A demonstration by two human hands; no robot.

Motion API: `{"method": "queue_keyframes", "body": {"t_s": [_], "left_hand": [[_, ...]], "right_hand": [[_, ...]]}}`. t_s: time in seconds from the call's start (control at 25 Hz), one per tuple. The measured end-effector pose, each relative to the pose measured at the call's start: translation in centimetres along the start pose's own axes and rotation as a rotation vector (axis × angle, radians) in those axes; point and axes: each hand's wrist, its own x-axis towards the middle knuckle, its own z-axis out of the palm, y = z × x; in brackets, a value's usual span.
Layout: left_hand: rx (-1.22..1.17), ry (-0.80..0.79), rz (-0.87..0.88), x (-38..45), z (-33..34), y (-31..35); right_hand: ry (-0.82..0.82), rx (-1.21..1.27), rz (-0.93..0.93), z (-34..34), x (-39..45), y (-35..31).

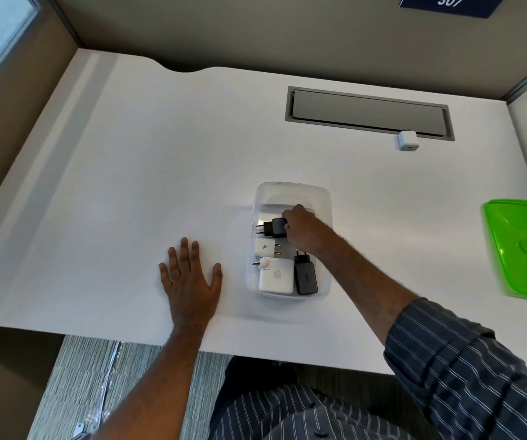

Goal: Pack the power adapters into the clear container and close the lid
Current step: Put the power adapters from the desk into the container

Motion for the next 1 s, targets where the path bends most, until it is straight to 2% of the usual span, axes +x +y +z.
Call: {"method": "queue_keyframes", "body": {"t_s": [0.12,0.28,0.36,0.44,0.52,0.72,0.88,1.0], "left_hand": [[0.002,-0.003,-0.002,0.0,-0.1,0.1],[0.001,-0.007,0.000,0.0,-0.1,0.1],[0.003,-0.009,0.000,0.0,-0.1,0.1],[0.008,-0.012,0.000,0.0,-0.1,0.1],[0.009,-0.013,0.000,0.0,0.0,0.1],[0.017,-0.018,-0.009,0.1,-0.1,0.3],[0.025,-0.033,-0.018,0.1,-0.2,0.5],[0.036,-0.029,-0.019,0.2,-0.2,0.4]], "right_hand": [[0.132,0.096,-0.080,-0.9,-0.9,0.2],[0.473,0.291,-0.176,-3.8,-1.6,1.8],[0.628,0.329,-0.179,-5.2,-1.5,3.4],[0.708,0.349,-0.140,-6.1,-0.9,5.6],[0.715,0.338,-0.077,-6.6,0.2,8.3],[0.565,0.248,0.136,-7.4,3.9,15.2],[0.469,0.194,0.293,-8.4,5.9,18.9],[0.462,0.194,0.391,-9.2,7.0,20.8]]}}
